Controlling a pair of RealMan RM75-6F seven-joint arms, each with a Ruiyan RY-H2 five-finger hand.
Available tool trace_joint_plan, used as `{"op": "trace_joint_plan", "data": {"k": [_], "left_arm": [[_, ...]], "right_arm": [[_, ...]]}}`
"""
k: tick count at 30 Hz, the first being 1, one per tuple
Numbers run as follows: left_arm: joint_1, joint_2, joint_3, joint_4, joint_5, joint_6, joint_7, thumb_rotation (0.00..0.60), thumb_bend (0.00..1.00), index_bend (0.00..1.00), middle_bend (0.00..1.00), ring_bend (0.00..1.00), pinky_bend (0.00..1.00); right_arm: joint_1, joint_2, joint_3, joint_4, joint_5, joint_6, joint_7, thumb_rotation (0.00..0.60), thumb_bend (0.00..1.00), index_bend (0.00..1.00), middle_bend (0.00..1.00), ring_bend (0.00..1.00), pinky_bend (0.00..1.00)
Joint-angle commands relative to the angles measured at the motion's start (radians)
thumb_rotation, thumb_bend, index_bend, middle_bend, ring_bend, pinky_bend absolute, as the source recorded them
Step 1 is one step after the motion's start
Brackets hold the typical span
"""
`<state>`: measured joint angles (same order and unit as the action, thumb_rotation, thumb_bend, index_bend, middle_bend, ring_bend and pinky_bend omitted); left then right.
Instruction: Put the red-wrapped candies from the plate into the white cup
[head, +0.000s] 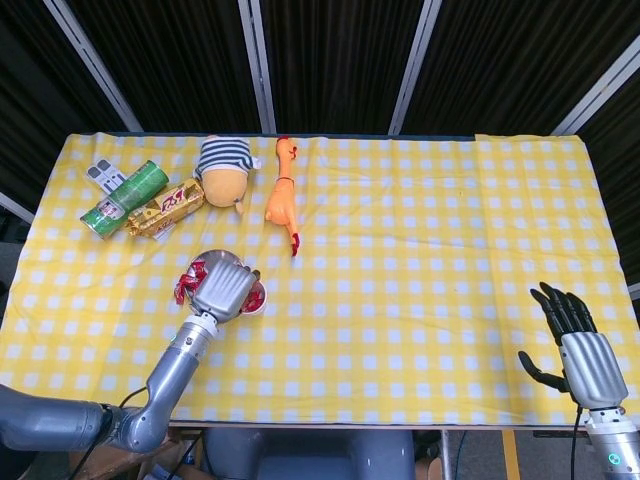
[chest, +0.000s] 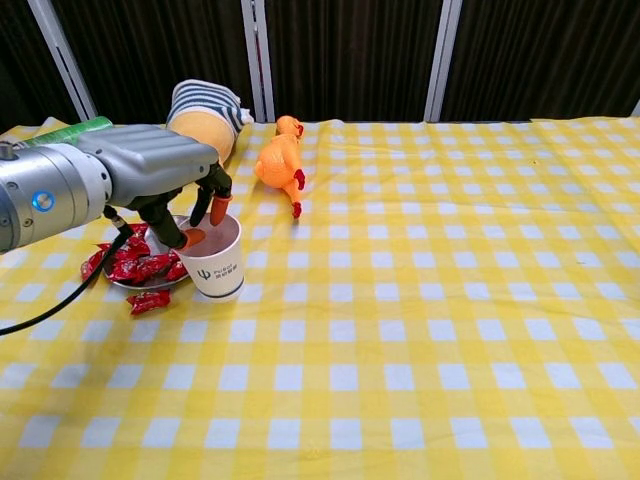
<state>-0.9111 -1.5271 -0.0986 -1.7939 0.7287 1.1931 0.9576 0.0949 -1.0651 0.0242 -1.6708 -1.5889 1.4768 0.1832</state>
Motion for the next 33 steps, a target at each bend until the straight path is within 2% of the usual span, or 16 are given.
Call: {"op": "trace_joint_plan", "data": {"k": [1,8,17,25,28,33], "left_arm": [[0.000,0.002,0.000,-0.003,-0.002,0.001,-0.002,0.600,0.40,0.39,0.38,0.85,0.91],[0.012,0.026,-0.007,-0.025,0.013,0.013,-0.033,0.600,0.39,0.36,0.33,0.85,0.91],[0.058,0.119,-0.005,-0.065,0.037,0.045,-0.096,0.600,0.34,0.34,0.33,0.85,0.91],[0.109,0.184,0.027,-0.050,0.031,0.042,-0.145,0.600,0.29,0.33,0.31,0.85,0.91],[0.126,0.192,0.041,-0.035,0.024,0.039,-0.156,0.600,0.27,0.31,0.29,0.85,0.91],[0.159,0.188,0.068,0.006,0.008,0.034,-0.174,0.600,0.27,0.28,0.30,0.85,0.91]], "right_arm": [[0.000,0.000,0.000,0.000,0.000,0.000,-0.001,0.600,0.39,0.00,0.00,0.00,0.00],[0.000,-0.001,0.000,0.001,0.001,-0.001,-0.002,0.600,0.39,0.00,0.00,0.00,0.00],[-0.001,-0.004,0.000,0.003,0.000,0.002,-0.008,0.600,0.39,0.00,0.00,0.00,0.00],[0.000,-0.006,-0.002,0.003,-0.003,0.001,-0.013,0.600,0.39,0.00,0.00,0.00,0.00],[0.000,-0.006,-0.002,0.002,-0.003,0.001,-0.014,0.600,0.39,0.00,0.00,0.00,0.00],[0.001,-0.005,-0.002,0.002,-0.003,-0.001,-0.014,0.600,0.39,0.00,0.00,0.00,0.00]]}}
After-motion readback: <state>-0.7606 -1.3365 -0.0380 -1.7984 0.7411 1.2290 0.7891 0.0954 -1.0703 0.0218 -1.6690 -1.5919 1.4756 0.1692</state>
